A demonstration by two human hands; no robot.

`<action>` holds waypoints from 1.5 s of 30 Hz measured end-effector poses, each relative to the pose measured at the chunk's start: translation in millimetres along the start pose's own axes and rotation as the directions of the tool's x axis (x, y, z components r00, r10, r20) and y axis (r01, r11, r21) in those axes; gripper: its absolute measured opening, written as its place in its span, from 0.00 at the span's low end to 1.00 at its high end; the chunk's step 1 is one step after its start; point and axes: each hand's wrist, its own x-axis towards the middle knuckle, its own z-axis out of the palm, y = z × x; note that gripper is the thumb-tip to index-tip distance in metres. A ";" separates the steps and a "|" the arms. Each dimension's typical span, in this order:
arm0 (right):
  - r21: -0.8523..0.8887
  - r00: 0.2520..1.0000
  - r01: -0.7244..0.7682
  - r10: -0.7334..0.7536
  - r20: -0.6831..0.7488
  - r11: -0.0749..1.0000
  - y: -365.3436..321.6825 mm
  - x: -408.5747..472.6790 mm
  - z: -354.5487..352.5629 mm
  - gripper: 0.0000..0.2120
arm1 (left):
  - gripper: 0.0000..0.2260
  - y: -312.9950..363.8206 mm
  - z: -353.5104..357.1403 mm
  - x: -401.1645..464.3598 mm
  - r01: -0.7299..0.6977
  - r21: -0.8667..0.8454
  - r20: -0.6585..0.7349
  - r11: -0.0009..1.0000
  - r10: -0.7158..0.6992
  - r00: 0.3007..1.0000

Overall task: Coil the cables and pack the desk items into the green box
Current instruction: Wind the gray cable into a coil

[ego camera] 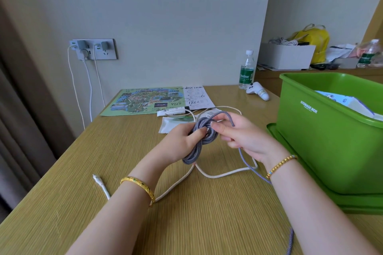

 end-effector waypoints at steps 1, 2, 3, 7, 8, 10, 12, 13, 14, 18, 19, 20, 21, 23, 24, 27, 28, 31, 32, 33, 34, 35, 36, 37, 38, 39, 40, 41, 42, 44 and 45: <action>0.003 1.000 0.004 -0.004 0.006 1.000 -0.3 -0.2 -0.5 0.04 | 0.12 -0.3 0.2 -0.1 0.007 -0.004 -0.002 1.000 -0.007 1.000; 0.004 1.000 0.006 -0.006 0.012 1.000 -0.9 -0.7 -0.5 0.03 | 0.11 -0.6 0.3 -0.4 0.009 -0.003 -0.007 1.000 -0.009 1.000; -0.002 1.000 0.007 -0.007 0.014 1.000 -1.6 -0.8 0.2 0.02 | 0.11 -1.1 0.3 -0.6 0.002 -0.001 -0.017 1.000 -0.002 1.000; -0.068 0.998 0.002 -0.007 -0.066 0.998 -0.8 0.6 3.9 0.01 | 0.13 -1.5 3.3 -0.9 -0.053 0.057 -0.045 0.997 0.055 0.997; -0.072 0.995 -0.001 -0.006 -0.095 0.997 -0.4 1.2 4.4 0.02 | 0.14 -1.6 3.4 -0.2 -0.059 0.095 -0.056 0.994 0.065 0.996; -0.061 0.987 0.005 -0.015 -0.161 0.998 -0.4 2.5 3.7 0.02 | 0.14 -2.4 1.3 1.2 -0.059 0.110 -0.062 0.992 0.066 0.996; -0.063 0.966 0.027 -0.043 -0.253 0.998 -1.6 3.2 -1.0 0.01 | 0.13 -5.1 -2.6 1.3 -0.028 0.054 -0.039 0.998 0.030 0.999; -0.076 0.952 0.035 -0.057 -0.300 0.996 -2.3 3.2 -5.6 0.01 | 0.13 -6.2 -5.1 1.3 -0.002 0.021 -0.030 1.000 0.002 1.000; -0.095 0.941 0.039 -0.069 -0.333 0.995 -3.1 2.8 -10.6 0.02 | 0.13 -5.8 -7.2 0.5 0.019 -0.020 -0.026 1.000 -0.020 0.999; -0.120 0.968 0.023 -0.052 -0.244 0.992 -4.2 0.1 -23.4 0.03 | 0.15 -6.9 -16.7 4.7 0.033 -0.228 -0.176 0.973 -0.075 0.982; -0.116 0.978 0.018 -0.041 -0.203 0.993 -4.1 -0.3 -23.6 0.04 | 0.17 -8.5 -20.1 5.8 0.036 -0.266 -0.230 0.963 -0.100 0.968; -0.123 0.986 0.011 -0.031 -0.167 0.992 -4.0 -0.7 -23.1 0.06 | 0.18 -10.3 -22.4 6.3 0.042 -0.308 -0.269 0.950 -0.129 0.955; -0.141 0.990 0.001 -0.021 -0.136 0.990 -3.8 -0.9 -21.8 0.08 | 0.17 -12.5 -23.5 6.6 0.050 -0.362 -0.288 0.931 -0.163 0.944; -0.180 0.992 -0.022 0.000 -0.123 0.983 -3.1 -0.7 -17.1 0.10 | 0.16 -12.5 -22.2 6.3 0.062 -0.505 -0.288 0.861 -0.236 0.928; -0.187 0.988 -0.033 0.004 -0.154 0.982 -1.8 0.4 -13.4 0.11 | 0.15 -10.8 -20.6 6.5 0.059 -0.577 -0.286 0.815 -0.269 0.920; -0.238 0.939 -0.054 -0.032 -0.343 0.970 6.6 7.5 2.2 0.16 | 0.12 -2.7 -12.7 8.8 0.042 -0.752 -0.251 0.657 -0.346 0.904; -0.284 0.924 -0.056 -0.058 -0.378 0.957 9.7 9.7 8.2 0.18 | 0.12 -0.6 -9.1 9.9 0.036 -0.791 -0.227 0.611 -0.348 0.910; -0.388 0.956 -0.046 -0.072 -0.284 0.920 17.9 13.5 23.6 0.20 | 0.13 2.2 -0.3 12.6 0.006 -0.842 -0.202 0.540 -0.326 0.924; -0.392 0.977 -0.048 -0.039 -0.211 0.919 19.5 13.6 26.9 0.20 | 0.14 1.6 0.7 13.1 -0.013 -0.850 -0.207 0.526 -0.311 0.927; -0.384 0.991 -0.050 -0.002 -0.133 0.922 20.6 13.4 29.5 0.20 | 0.14 0.2 0.7 13.7 -0.032 -0.857 -0.211 0.514 -0.294 0.932; -0.372 0.998 -0.049 0.027 -0.063 0.927 21.4 13.2 31.8 0.19 | 0.15 -1.9 0.1 14.0 -0.044 -0.858 -0.216 0.512 -0.280 0.936; -0.365 0.999 -0.045 0.045 -0.008 0.930 22.0 12.9 34.1 0.19 | 0.15 -4.2 -0.8 14.3 -0.049 -0.854 -0.221 0.519 -0.275 0.936; -0.364 0.998 -0.043 0.057 0.029 0.930 22.1 12.4 36.2 0.18 | 0.16 -5.6 -1.5 13.9 -0.044 -0.846 -0.227 0.531 -0.284 0.932; -0.368 0.996 -0.043 0.067 0.052 0.929 22.2 12.1 38.0 0.18 | 0.16 -6.1 -1.9 13.5 -0.032 -0.836 -0.234 0.547 -0.303 0.924; -0.376 0.995 -0.045 0.075 0.066 0.926 22.2 11.3 39.1 0.18 | 0.16 -6.9 -2.2 13.6 -0.017 -0.822 -0.246 0.569 -0.328 0.912; -0.388 0.993 -0.048 0.084 0.077 0.921 21.7 10.7 39.9 0.18 | 0.16 -7.5 -2.3 14.2 -0.005 -0.802 -0.267 0.598 -0.351 0.897; -0.401 0.992 -0.052 0.095 0.087 0.914 21.1 9.3 40.3 0.17 | 0.14 -8.3 -2.5 14.9 0.001 -0.774 -0.300 0.633 -0.368 0.880; -0.417 0.990 -0.057 0.107 0.097 0.907 20.4 8.3 40.6 0.16 | 0.13 -9.0 -3.2 15.4 0.001 -0.739 -0.343 0.673 -0.378 0.860; -0.433 0.987 -0.064 0.120 0.104 0.899 19.7 7.1 40.4 0.14 | 0.12 -10.5 -5.0 15.6 0.003 -0.693 -0.395 0.721 -0.383 0.835; -0.472 0.982 -0.087 0.155 0.106 0.877 17.7 5.5 38.6 0.12 | 0.12 -15.5 -10.6 15.6 0.017 -0.571 -0.505 0.821 -0.367 0.781; -0.493 0.980 -0.100 0.172 0.103 0.864 16.3 4.8 36.8 0.12 | 0.12 -18.6 -14.1 15.5 0.018 -0.513 -0.553 0.858 -0.346 0.758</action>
